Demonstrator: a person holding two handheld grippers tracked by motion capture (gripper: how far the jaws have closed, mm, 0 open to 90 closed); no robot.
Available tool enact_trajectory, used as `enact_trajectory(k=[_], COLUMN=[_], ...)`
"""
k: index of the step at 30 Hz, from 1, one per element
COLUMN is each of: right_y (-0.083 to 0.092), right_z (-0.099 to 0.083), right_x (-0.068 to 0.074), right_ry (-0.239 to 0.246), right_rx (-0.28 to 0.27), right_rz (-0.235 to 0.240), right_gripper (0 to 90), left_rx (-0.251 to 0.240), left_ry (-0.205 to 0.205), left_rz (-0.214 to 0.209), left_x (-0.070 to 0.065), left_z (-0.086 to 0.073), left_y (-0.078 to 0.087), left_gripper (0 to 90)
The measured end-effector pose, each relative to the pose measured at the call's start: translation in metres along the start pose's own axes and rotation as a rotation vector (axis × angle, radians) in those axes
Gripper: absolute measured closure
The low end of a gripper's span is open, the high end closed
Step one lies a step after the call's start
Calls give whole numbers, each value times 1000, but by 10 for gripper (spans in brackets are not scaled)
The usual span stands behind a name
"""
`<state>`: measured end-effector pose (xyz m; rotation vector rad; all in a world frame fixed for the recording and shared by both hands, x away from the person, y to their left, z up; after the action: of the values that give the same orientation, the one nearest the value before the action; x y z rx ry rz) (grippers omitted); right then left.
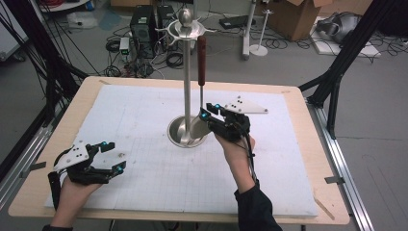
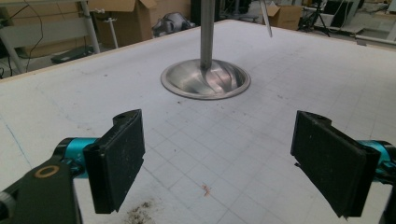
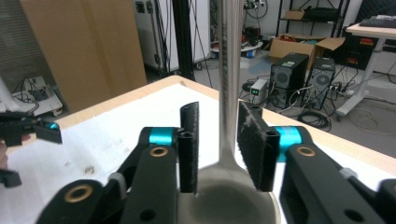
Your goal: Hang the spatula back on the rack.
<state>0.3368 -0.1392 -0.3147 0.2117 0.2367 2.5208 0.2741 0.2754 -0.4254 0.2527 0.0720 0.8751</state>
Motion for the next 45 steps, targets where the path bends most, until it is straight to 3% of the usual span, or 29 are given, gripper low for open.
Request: enact_trajectory(k=[19,25,32,39,45], right_y=[62,77,98,116,129], right_z=[-36,-54,-84,-109,-127], right_x=[1,3,3,0,-9], right_ry=[39,67,116,96,15], right_rx=[24,33,36,12,3], right_rz=[-30,-64,-96,-134,-181], right_gripper=[384,294,263,250,250], left_rx=[-44,-49,-52,-53,-55], left_ry=[-11,-6,-8,-2,4], left_rz=[0,6,9,15,21], left_x=[-3,-2,0,4,6], left_z=[20,20,19,17,15], left_y=[-13,-16,-15,-12,-9], left_gripper=[165,150,150,150,150])
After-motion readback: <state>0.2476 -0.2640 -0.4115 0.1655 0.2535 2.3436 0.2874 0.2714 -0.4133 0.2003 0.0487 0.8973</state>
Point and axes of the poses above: each handheld gripper's, and its own axes: y roughly backward along the jaws, z roughly out of its top, x roughly to its left, the point moved 1 cm from there along -y, roughly forward along the jaws, and after that the axes turned 11 degrees about z, right-handed, at the moved point
